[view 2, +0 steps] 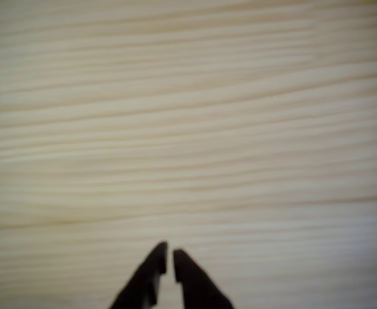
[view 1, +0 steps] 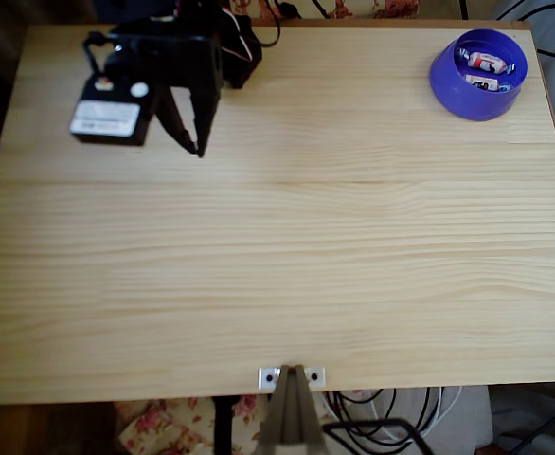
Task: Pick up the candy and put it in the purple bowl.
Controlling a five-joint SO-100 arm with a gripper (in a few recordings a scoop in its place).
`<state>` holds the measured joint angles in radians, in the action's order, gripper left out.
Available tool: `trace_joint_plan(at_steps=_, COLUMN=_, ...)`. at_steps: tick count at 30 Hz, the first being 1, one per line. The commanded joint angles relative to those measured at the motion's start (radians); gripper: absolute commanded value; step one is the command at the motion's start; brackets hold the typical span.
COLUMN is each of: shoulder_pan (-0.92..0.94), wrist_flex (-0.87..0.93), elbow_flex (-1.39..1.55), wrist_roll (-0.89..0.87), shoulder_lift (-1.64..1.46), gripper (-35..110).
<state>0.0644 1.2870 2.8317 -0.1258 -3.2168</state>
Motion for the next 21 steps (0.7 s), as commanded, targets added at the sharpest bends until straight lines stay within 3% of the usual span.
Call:
trace_joint_plan(at_steps=1, shoulder_pan=-0.021, wrist_flex=0.011, elbow_flex=0.029, wrist_roll=0.008, shoulder_lift=-0.081, gripper=-1)
trace_joint_plan(at_steps=21, shoulder_pan=0.008, wrist_flex=-0.069, elbow_flex=0.138, wrist_roll=-0.086, shoulder_lift=-0.081, gripper=-1)
